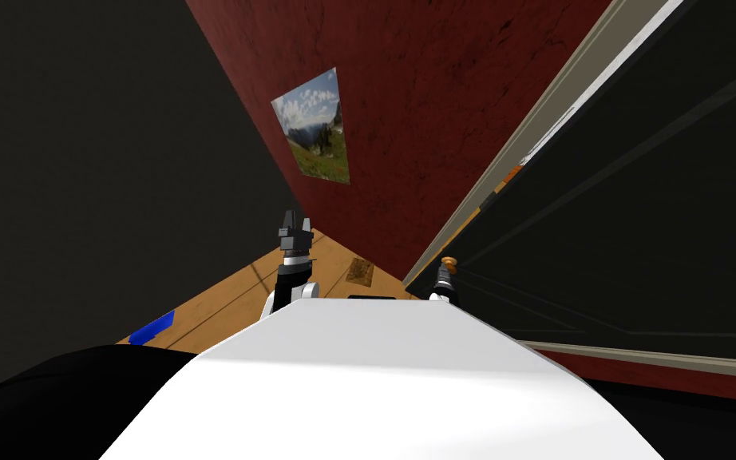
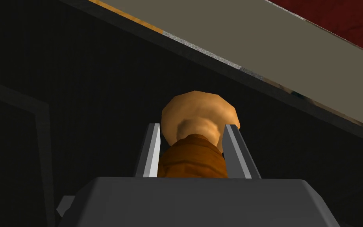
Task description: Pull the door open
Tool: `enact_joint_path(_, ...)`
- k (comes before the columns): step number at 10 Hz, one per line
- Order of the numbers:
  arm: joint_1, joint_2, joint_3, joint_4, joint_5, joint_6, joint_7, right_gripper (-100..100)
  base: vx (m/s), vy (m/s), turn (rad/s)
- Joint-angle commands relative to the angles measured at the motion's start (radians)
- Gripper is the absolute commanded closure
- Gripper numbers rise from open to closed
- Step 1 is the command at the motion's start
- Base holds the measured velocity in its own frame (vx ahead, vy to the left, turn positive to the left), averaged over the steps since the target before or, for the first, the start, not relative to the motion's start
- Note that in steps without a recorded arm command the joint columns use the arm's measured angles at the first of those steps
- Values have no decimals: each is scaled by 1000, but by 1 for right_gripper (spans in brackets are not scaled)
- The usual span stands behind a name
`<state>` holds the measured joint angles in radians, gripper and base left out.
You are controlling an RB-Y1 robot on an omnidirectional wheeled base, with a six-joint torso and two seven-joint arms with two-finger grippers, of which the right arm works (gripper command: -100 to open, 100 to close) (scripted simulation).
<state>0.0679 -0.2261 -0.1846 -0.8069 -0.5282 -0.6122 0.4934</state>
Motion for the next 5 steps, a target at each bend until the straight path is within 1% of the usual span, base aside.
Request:
enact_joint_path(1, 23, -19, -19, 6, -6, 3, -48, 100, -20, -8, 40)
enact_joint_path(2, 23, -19, -19, -9, -6, 3, -48, 100, -30, -6, 26)
enact_joint_path(3, 23, -19, -19, 6, -6, 3, -48, 100, -11, 6, 19)
enact_joint_path(4, 22, -18, -20, 8, -4, -1, -89, 100, -25, 1, 39)
enact_joint_path(5, 20, -18, -22, 10, -3, -6, -115, 100, -40, -3, 76)
